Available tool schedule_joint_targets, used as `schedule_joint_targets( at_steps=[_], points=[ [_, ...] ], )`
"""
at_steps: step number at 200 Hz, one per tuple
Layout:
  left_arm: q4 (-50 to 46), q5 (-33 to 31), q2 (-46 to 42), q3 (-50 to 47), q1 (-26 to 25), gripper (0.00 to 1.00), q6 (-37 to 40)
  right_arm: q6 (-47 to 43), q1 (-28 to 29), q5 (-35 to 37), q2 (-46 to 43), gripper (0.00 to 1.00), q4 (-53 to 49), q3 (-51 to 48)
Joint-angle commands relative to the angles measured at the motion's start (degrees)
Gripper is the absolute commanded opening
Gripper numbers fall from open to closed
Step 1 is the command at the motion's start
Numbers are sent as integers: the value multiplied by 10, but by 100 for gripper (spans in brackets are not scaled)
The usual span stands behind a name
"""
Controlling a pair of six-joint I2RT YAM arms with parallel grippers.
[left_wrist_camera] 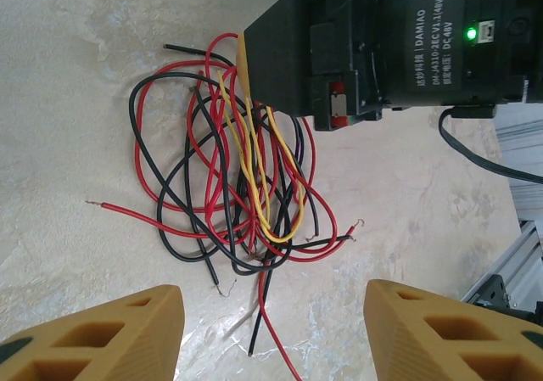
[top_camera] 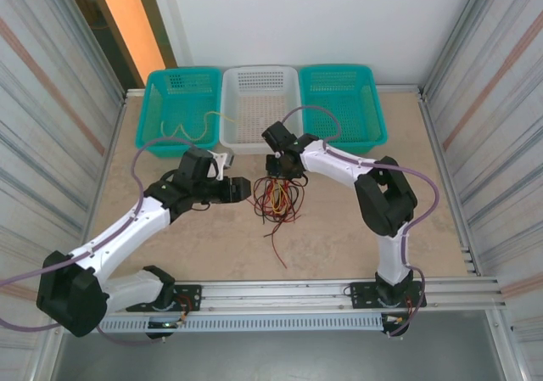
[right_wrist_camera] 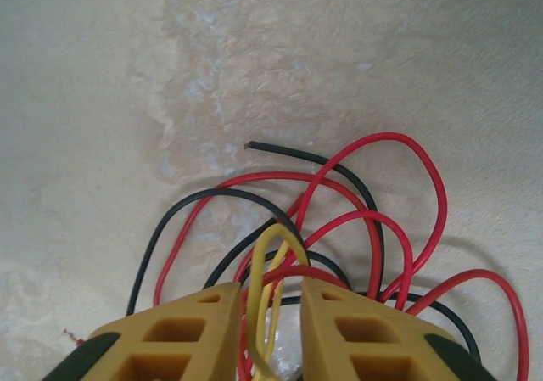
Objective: Untangle the cables
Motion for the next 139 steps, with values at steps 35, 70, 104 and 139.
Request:
schedule_joint_targets(
  at_steps=[35,70,104,139],
  points=[
    [22,31,3,-6,4,62,-13,-32,22,51,-97,0,-8,-14],
    [85,64,20,-7,4,71,-31,-47,68,98,-189,0,15,-49],
    [147,102,50,5,4,74,-55,-49,90,116,-249,0,43,-73],
    [157,111,70,5,4,71,-65,-52,96,106,-293,0,74,-85]
  ],
)
